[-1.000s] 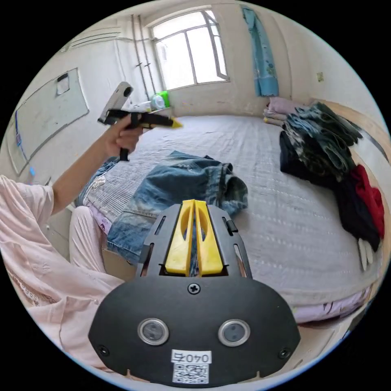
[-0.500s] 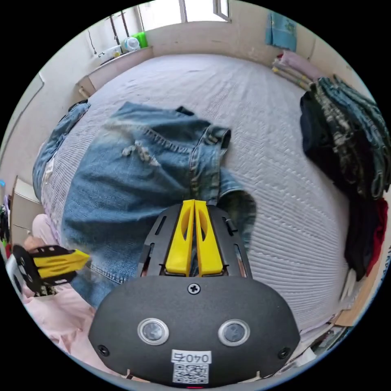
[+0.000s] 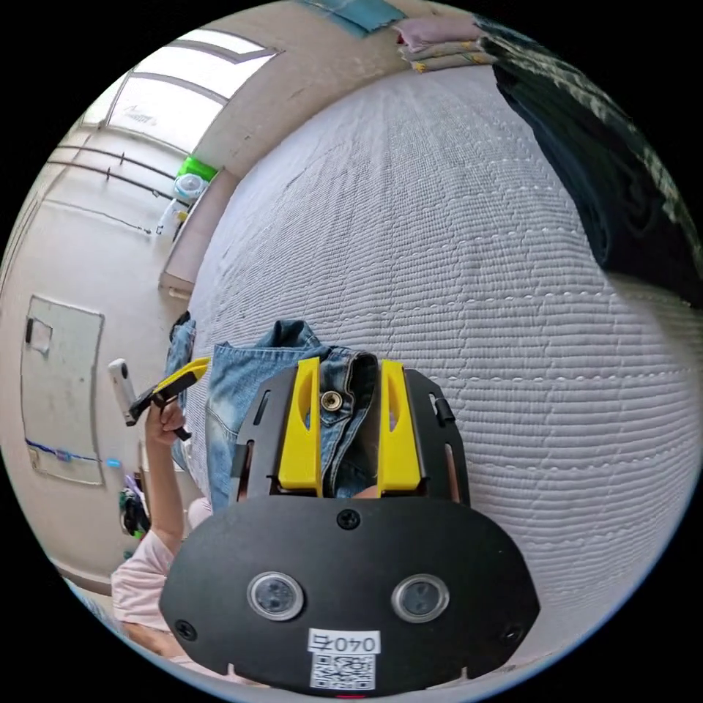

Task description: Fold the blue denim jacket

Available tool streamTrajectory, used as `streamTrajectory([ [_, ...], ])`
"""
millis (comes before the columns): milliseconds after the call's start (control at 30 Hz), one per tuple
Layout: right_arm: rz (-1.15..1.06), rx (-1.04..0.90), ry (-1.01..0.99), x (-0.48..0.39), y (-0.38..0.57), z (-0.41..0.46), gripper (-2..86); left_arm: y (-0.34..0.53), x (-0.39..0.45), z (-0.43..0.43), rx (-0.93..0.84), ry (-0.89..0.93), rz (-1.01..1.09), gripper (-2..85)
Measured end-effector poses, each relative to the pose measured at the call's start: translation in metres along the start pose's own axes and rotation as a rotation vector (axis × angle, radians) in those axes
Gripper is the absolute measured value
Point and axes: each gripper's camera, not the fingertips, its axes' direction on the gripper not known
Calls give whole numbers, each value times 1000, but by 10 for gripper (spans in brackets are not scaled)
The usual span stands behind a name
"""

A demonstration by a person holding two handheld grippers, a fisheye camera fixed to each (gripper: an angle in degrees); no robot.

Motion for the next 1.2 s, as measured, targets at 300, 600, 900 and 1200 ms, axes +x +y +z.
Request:
streamTrajectory([
  [300,57,-76,-178,21,-24,-33,86,5,-65,56,-96,293,-147,44],
  [600,-23,52,-320,28,-64,-85,-2,20,-109,53,92,509,-263,-5],
  [900,-154,9,-46,30,-25,-94,72,116,-122,-11,326,696,-301,6],
  [1200,-544,-191,4,-47,218,-31,-8,214,140,7,43,476,255,-10],
])
